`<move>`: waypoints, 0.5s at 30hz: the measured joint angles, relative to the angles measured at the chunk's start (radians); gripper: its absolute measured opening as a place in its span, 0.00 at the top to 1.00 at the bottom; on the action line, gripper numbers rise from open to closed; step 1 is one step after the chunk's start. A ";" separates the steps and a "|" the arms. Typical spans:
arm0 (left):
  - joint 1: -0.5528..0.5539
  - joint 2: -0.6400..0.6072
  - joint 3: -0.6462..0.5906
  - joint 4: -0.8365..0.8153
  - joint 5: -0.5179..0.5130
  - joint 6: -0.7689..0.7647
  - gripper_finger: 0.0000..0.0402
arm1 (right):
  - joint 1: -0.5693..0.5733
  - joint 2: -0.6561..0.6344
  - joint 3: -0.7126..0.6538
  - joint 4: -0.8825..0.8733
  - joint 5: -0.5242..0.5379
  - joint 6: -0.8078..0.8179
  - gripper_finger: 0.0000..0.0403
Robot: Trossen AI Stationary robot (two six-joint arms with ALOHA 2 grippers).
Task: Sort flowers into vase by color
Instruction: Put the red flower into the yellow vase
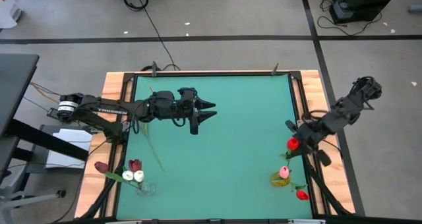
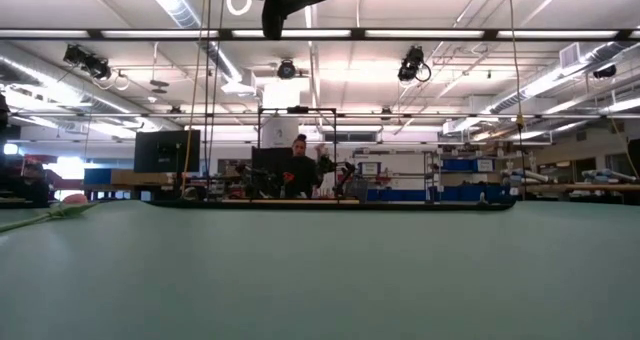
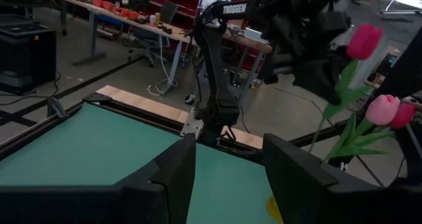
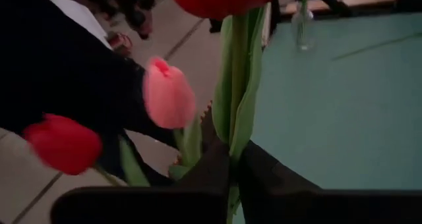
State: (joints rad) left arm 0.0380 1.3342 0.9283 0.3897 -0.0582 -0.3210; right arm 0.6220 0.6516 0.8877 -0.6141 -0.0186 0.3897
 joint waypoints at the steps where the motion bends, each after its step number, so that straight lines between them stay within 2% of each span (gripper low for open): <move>1: 0.000 0.000 0.000 0.000 0.000 0.000 0.55 | 0.000 0.007 -0.008 0.010 0.000 0.000 0.90; 6: 0.000 0.000 0.000 -0.002 0.000 0.001 0.55 | 0.000 0.022 -0.017 0.058 -0.067 0.017 0.74; 11: 0.000 0.000 0.000 -0.026 0.000 0.043 0.55 | 0.000 0.022 -0.018 0.039 -0.193 0.140 0.56; 15: 0.008 0.000 0.000 -0.060 0.001 0.061 0.55 | 0.000 0.022 -0.018 0.029 -0.312 0.272 0.47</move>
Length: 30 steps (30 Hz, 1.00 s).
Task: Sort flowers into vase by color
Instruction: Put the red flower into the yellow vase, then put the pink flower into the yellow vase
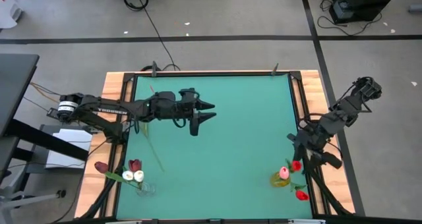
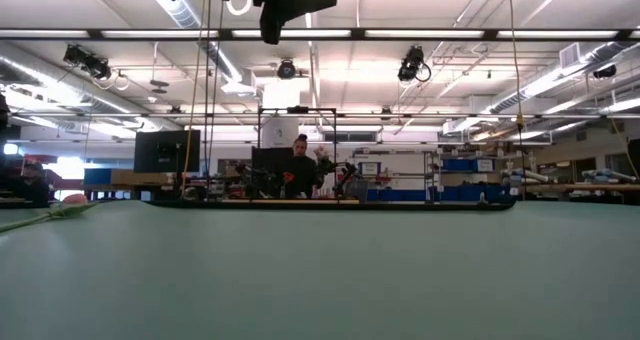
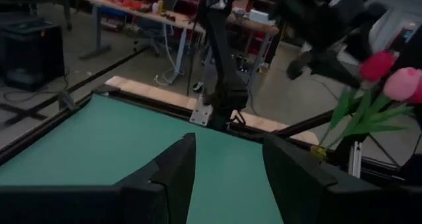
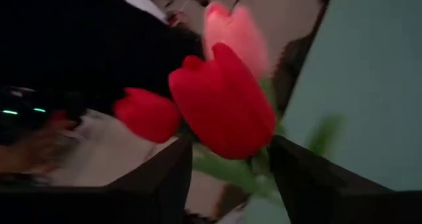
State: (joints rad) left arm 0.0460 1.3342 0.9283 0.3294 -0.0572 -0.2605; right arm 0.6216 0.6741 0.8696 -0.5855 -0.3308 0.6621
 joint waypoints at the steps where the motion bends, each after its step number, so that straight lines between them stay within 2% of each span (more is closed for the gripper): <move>1: 0.004 0.000 0.000 -0.010 0.000 -0.009 0.55 | 0.000 -0.003 0.000 0.010 -0.025 0.036 0.46; 5: 0.028 0.000 0.000 -0.067 0.000 -0.104 0.55 | 0.000 -0.033 0.000 0.099 -0.073 0.137 0.46; 10: 0.057 0.000 0.000 -0.164 0.000 -0.217 0.55 | 0.000 -0.088 0.000 0.215 -0.020 0.172 0.48; 15: 0.075 0.000 0.000 -0.300 -0.001 -0.314 0.55 | 0.000 -0.135 0.000 0.233 0.150 0.138 0.48; 18: 0.087 0.000 0.000 -0.394 -0.012 -0.404 0.55 | -0.004 -0.145 0.000 0.236 0.289 0.091 0.49; 22: 0.114 0.000 0.000 -0.601 -0.120 -0.642 0.55 | -0.028 -0.145 0.000 0.256 0.517 0.022 0.49; 25: 0.155 0.000 0.000 -0.796 -0.141 -0.796 0.55 | -0.059 -0.140 0.000 0.221 0.673 0.011 0.49; 27: 0.179 0.000 0.000 -0.940 -0.144 -0.875 0.55 | -0.083 -0.133 0.000 0.197 0.717 0.016 0.49; 30: 0.195 0.000 0.000 -1.123 -0.144 -0.981 0.55 | -0.114 -0.117 0.000 0.174 0.727 0.041 0.49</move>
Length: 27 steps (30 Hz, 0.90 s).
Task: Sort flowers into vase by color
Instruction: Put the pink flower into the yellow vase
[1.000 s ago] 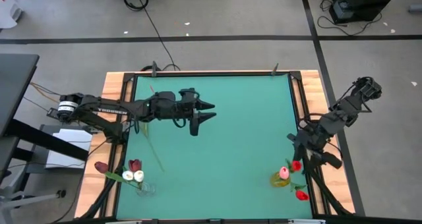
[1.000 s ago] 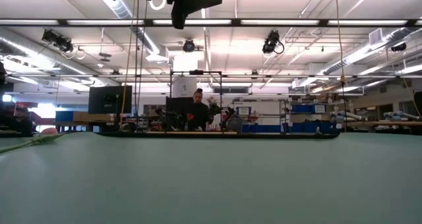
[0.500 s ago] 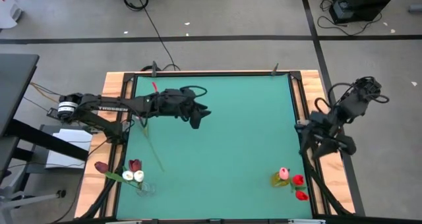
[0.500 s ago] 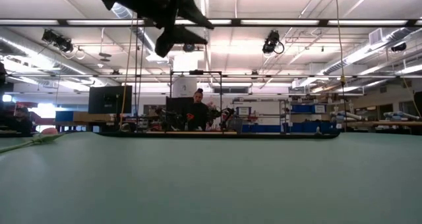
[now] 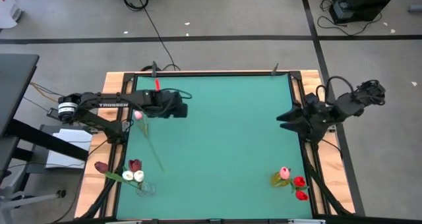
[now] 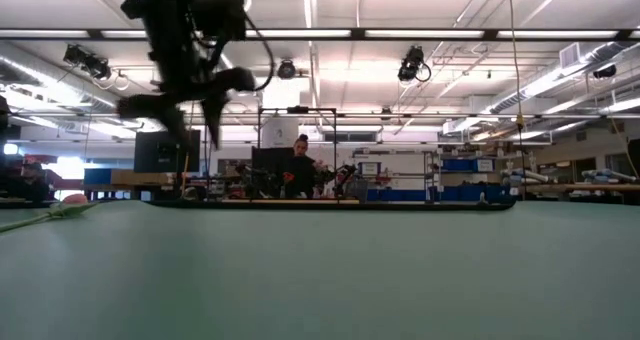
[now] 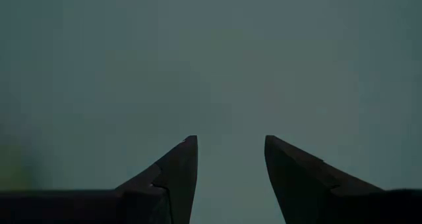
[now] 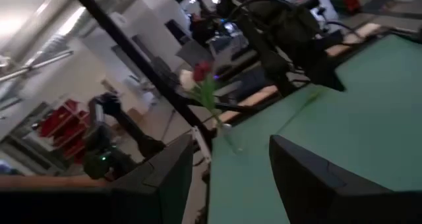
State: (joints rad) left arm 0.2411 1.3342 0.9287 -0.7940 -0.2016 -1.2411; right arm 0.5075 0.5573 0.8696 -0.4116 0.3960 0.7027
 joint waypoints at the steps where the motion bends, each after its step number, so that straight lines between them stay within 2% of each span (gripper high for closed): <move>1: 0.000 0.000 0.000 -0.055 0.000 -0.021 0.55 | -0.008 0.008 0.000 -0.003 -0.001 0.006 0.49; 5: -0.026 0.000 -0.001 -0.192 -0.001 -0.049 0.55 | -0.032 0.043 0.000 -0.004 -0.015 0.010 0.49; 8: -0.075 -0.001 -0.039 -0.192 0.041 -0.071 0.55 | -0.047 0.069 0.000 -0.003 -0.031 0.012 0.49; 15: -0.149 -0.020 -0.219 -0.203 0.187 -0.185 0.55 | -0.066 0.132 0.000 -0.004 -0.064 0.005 0.49; 18: -0.174 -0.044 -0.249 -0.198 0.217 -0.243 0.55 | -0.080 0.150 0.000 -0.004 -0.098 0.001 0.49; 22: -0.204 -0.076 -0.250 -0.223 0.197 -0.294 0.55 | -0.107 0.170 0.000 -0.008 -0.146 0.001 0.49; 27: -0.207 -0.090 -0.250 -0.351 0.173 -0.303 0.55 | -0.146 0.184 0.000 -0.009 -0.201 0.001 0.49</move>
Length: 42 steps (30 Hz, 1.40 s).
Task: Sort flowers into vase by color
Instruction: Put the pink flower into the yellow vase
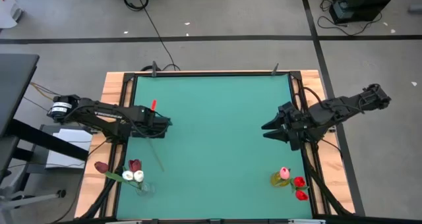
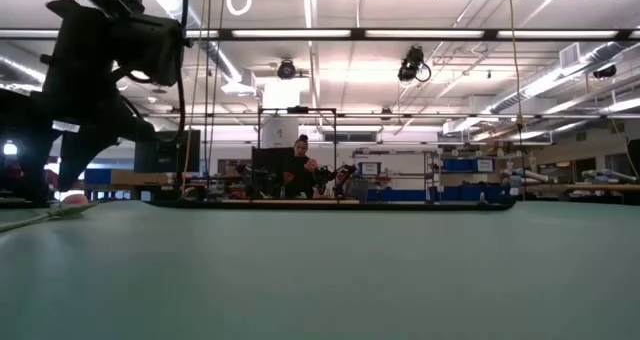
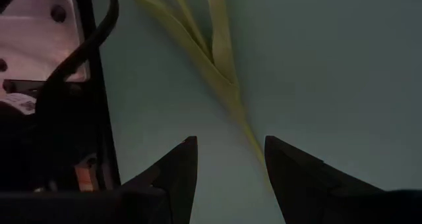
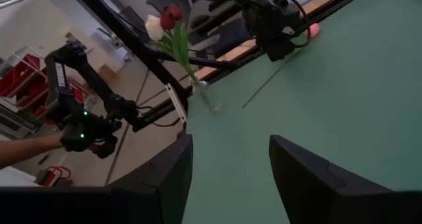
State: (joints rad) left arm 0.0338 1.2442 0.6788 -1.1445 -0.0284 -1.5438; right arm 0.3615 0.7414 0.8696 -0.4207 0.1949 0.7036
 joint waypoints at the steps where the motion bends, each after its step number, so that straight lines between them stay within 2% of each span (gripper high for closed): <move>1: 0.000 -0.002 0.000 -0.005 -0.003 0.000 0.55 | -0.007 0.000 0.000 0.000 -0.009 0.000 0.49; 6: 0.000 -0.004 -0.015 0.020 -0.012 0.013 0.55 | -0.033 0.003 0.000 -0.001 -0.033 0.000 0.49; 12: 0.002 -0.015 -0.142 0.171 0.052 -0.036 0.55 | -0.039 0.005 0.000 -0.001 -0.037 0.000 0.49; 19: 0.002 -0.018 -0.161 0.216 0.046 -0.038 0.57 | -0.041 0.005 0.000 0.000 -0.033 -0.006 0.49; 24: 0.002 -0.018 -0.161 0.232 0.041 -0.038 0.67 | -0.069 0.005 0.000 0.000 -0.033 -0.008 0.49; 34: 0.002 -0.017 -0.163 0.296 0.033 0.004 0.97 | -0.160 0.006 0.000 0.000 -0.033 -0.027 0.51; 42: 0.002 -0.015 -0.138 0.317 0.041 0.118 0.98 | -0.232 0.043 0.000 0.101 -0.034 -0.068 0.51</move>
State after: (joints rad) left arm 0.0353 1.2293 0.5407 -0.8277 0.0126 -1.4254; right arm 0.1297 0.7847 0.8696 -0.3200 0.1605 0.6356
